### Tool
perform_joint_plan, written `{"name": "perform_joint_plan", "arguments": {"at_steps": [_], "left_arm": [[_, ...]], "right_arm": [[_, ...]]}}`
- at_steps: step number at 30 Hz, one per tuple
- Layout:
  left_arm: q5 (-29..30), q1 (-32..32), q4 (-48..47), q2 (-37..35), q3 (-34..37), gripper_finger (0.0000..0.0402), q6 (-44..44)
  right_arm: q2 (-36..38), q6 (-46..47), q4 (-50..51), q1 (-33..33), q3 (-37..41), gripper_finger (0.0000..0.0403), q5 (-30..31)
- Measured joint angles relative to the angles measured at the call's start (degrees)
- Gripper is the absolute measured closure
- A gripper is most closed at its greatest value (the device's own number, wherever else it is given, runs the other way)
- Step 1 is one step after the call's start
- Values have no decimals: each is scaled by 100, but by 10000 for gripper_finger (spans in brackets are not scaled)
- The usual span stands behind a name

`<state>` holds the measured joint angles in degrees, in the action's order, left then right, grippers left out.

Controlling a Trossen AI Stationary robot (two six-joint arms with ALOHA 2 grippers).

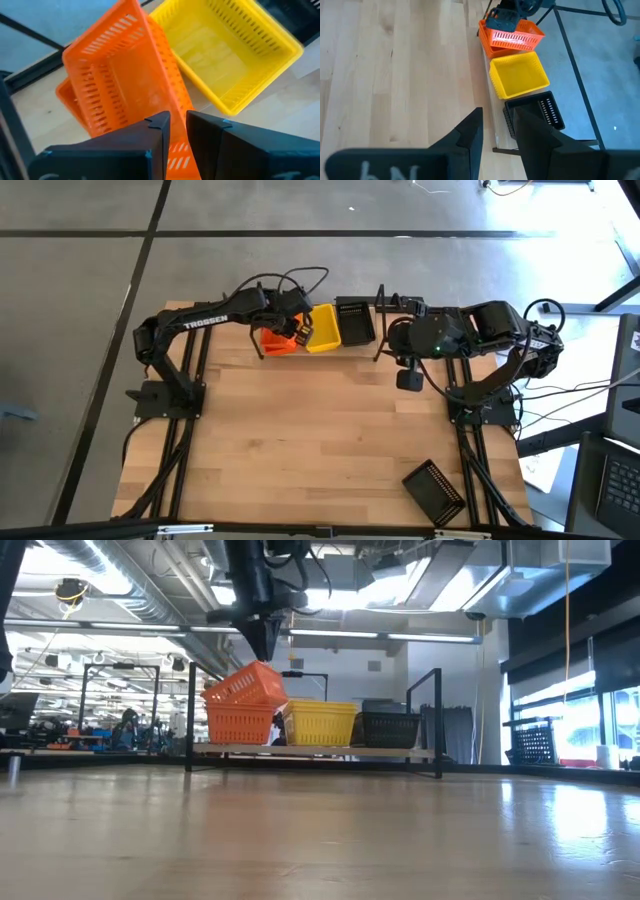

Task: Stack baskets on shelf by color
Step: Stack the orange bin on the stacked bins on the shelf

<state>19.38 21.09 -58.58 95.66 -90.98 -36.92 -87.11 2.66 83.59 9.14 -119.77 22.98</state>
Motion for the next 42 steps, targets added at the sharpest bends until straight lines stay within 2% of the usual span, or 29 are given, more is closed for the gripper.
{"name": "perform_joint_plan", "arguments": {"at_steps": [11, 18, 26, 34, 42], "left_arm": [[143, -51, -61, -303, 5, 349, 162], [516, -250, -31, -651, 5, 347, 745], [620, -371, -58, -1493, 5, 347, 904], [665, -425, -201, -2283, -3, 346, 1052], [650, -605, -574, -2650, 11, 346, 1327]], "right_arm": [[0, -17, -17, -56, 0, 296, 2], [-223, -163, -146, -468, 0, 296, 222], [-789, -1026, -1224, -1058, 0, 312, -79], [-1490, -1235, -2411, -1722, 0, 396, -695], [-2338, -1349, -3385, -2322, 2, 400, -1579]]}}
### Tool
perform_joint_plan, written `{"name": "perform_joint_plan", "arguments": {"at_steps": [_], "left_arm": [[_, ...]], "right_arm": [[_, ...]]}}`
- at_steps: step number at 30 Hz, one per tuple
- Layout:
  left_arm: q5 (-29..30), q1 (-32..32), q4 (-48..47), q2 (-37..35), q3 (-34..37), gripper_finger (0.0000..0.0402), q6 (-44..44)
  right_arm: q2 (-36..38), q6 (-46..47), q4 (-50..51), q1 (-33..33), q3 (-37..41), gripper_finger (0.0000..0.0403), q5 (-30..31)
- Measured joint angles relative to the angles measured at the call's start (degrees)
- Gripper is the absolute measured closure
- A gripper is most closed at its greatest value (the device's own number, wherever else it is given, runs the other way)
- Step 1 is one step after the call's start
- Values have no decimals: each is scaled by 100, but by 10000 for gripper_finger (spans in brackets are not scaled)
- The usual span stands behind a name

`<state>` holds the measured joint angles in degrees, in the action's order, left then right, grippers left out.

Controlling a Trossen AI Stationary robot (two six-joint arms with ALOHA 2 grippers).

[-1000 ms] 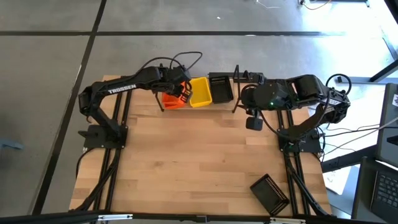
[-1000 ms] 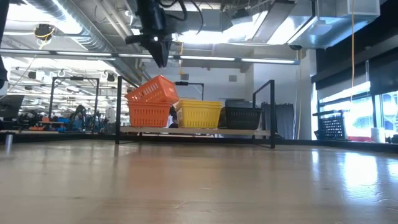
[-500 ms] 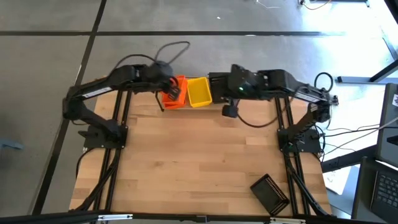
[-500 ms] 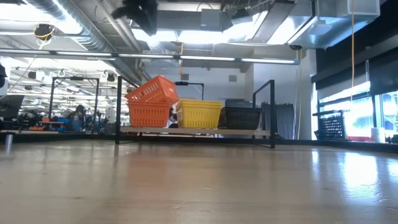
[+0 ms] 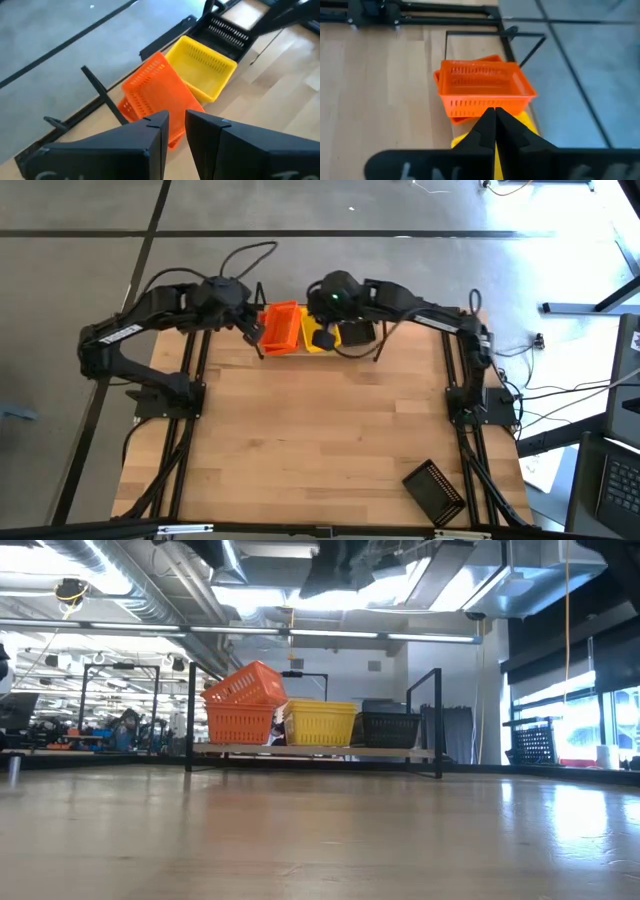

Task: Stack baskets on shelf by color
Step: Stack the orange bin on the stacked bins on the shelf

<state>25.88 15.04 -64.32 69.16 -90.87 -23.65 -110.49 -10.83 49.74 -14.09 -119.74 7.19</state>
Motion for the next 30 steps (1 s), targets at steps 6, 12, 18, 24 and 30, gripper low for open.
{"name": "perform_joint_plan", "arguments": {"at_steps": [6, 12, 18, 24, 30], "left_arm": [[-1, -125, -110, -88, -4, 346, -20], [1, -161, -109, -87, -7, 346, -21], [1, -159, -107, -87, -7, 346, -25], [1, -159, -107, -87, -7, 346, -27], [1, -159, -108, -87, -7, 347, -29]], "right_arm": [[-644, -104, -439, -302, 0, 401, -328], [-1104, -166, -956, -426, 0, 402, -427], [-1413, -191, -999, -474, 0, 403, -438], [-1570, -478, -1346, -479, 0, 403, -445], [-1574, -485, -1322, -483, 0, 403, -434]]}}
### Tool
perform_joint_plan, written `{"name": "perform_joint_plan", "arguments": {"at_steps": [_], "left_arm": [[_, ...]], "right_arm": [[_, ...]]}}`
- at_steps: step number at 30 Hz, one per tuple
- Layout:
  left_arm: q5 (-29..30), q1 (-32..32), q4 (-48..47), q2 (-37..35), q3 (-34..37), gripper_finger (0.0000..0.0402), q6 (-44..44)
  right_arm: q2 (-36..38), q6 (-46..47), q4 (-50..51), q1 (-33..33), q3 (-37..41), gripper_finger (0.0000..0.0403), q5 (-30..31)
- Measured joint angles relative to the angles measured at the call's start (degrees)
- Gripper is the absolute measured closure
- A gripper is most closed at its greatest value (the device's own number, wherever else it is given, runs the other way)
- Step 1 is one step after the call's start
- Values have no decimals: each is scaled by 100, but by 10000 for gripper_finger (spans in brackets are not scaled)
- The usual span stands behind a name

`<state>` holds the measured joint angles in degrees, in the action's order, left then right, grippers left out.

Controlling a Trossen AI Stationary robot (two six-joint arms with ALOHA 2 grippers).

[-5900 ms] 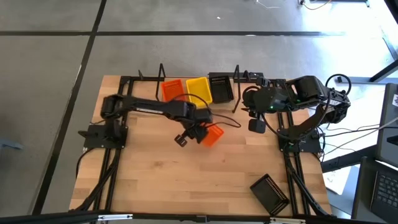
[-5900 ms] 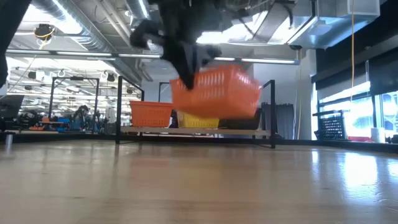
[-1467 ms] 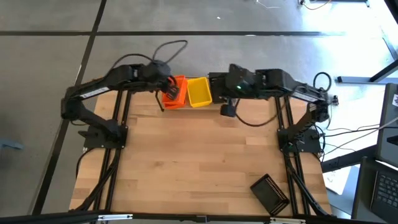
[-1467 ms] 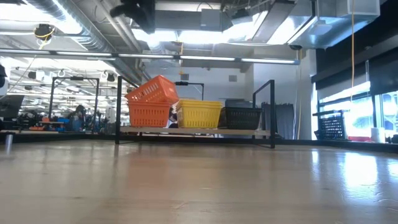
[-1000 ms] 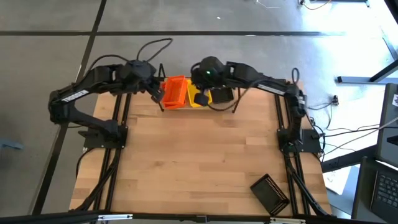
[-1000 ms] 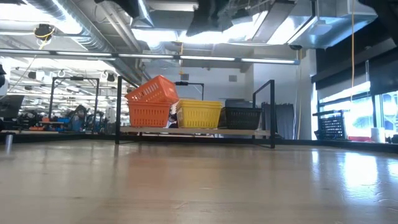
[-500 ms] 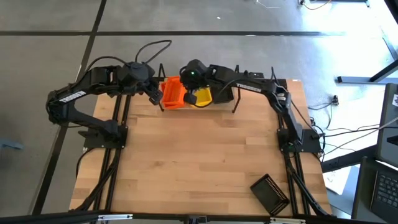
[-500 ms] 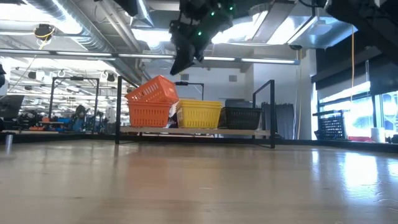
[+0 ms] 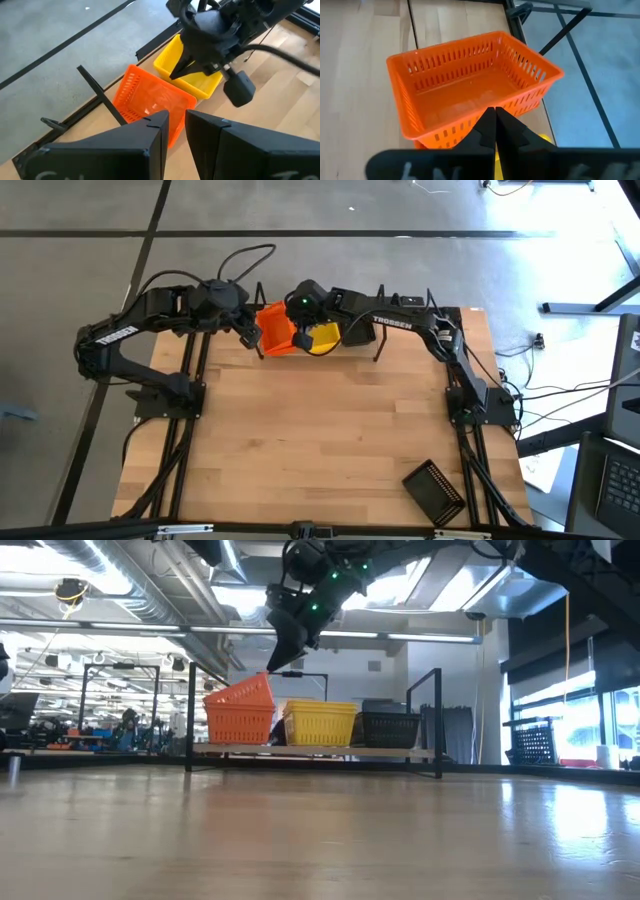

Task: Stack baskets on shelf by color
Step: Stack the orange bin on the stacked bins on the shelf, then stack the black bin on the stacked bins on the shelf

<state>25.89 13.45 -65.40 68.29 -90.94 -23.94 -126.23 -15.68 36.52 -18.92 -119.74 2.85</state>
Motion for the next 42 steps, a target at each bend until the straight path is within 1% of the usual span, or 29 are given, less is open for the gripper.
{"name": "perform_joint_plan", "arguments": {"at_steps": [3, 5, 8, 10, 12, 18, 24, 36, 39, 42], "left_arm": [[0, 0, -14, 0, 0, 347, 1], [2, 1, -16, 0, 0, 347, 4], [2, 2, -18, 0, 0, 347, 7], [0, 2, -33, 0, 0, 347, 9], [0, 0, -75, 0, 0, 347, 9], [0, 0, -167, 0, 0, 347, 11], [0, 0, -169, 2, 0, 347, 11], [0, 0, -226, 2, 0, 347, 10], [0, 1, -321, 2, 0, 347, 11], [0, 0, -414, 2, 0, 347, 9]], "right_arm": [[75, 7, 166, 0, -98, 403, -19], [107, 3, 193, 11, -224, 403, -158], [115, 25, 150, 43, -317, 403, -651], [115, 39, -73, 74, -277, 403, -1000], [115, 94, -226, 86, -169, 403, -1202], [106, 399, -675, -18, 293, 403, -1106], [69, 494, -678, -103, 506, 403, -1096], [82, 472, -598, -26, -198, 403, -1003], [82, 302, 12, -3, -600, 403, -998], [82, 31, 1086, 54, -1254, 403, -988]]}}
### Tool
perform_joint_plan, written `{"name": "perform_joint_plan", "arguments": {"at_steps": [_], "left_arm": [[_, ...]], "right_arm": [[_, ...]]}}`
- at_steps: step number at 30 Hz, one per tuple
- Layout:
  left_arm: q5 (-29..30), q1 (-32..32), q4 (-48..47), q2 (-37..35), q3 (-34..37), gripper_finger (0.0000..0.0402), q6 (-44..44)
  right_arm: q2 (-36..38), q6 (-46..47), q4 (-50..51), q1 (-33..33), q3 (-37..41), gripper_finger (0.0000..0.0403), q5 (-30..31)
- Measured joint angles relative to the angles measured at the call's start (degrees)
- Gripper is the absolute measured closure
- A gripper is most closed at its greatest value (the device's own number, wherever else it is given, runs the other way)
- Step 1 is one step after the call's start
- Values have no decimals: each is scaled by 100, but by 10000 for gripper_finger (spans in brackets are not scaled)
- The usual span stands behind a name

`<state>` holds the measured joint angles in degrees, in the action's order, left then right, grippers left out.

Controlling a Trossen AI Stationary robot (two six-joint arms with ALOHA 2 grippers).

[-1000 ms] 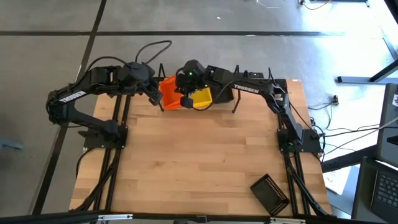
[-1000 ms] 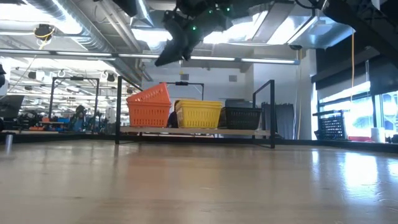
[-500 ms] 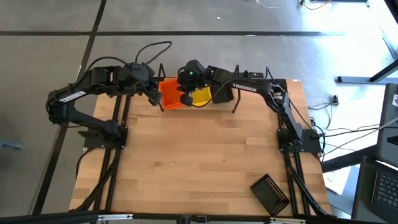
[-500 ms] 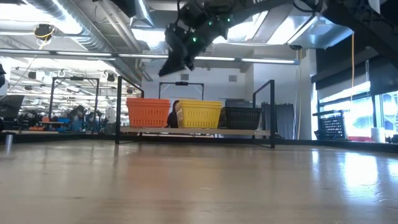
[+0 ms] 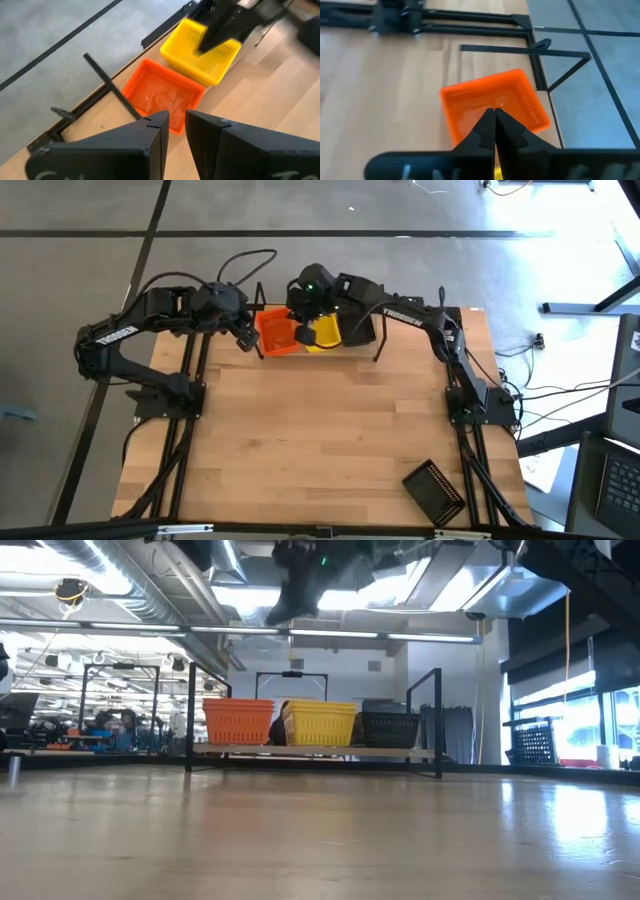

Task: Stack baskets on shelf by color
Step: Stack the black bin on the stacked bins on the shelf

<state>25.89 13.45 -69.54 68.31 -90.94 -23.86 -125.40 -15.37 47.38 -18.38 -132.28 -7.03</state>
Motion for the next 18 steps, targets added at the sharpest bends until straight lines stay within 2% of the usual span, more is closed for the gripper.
{"name": "perform_joint_plan", "arguments": {"at_steps": [2, 6, 8, 14, 18], "left_arm": [[0, 1, -134, 0, 0, 347, -2], [0, 0, -316, 0, 0, 347, -1], [0, 2, -369, 0, 0, 347, 1], [4, -77, -475, 4, 0, 347, 55], [2, -265, -456, 4, 0, 347, 279]], "right_arm": [[42, -103, 485, 89, -294, 403, -8], [684, -139, 777, 297, 58, 403, -49], [962, -130, 1250, 440, 52, 403, 45], [1732, 405, 2483, 1054, 34, 403, 970], [2228, 1391, 3794, 1610, 32, 403, 1786]]}}
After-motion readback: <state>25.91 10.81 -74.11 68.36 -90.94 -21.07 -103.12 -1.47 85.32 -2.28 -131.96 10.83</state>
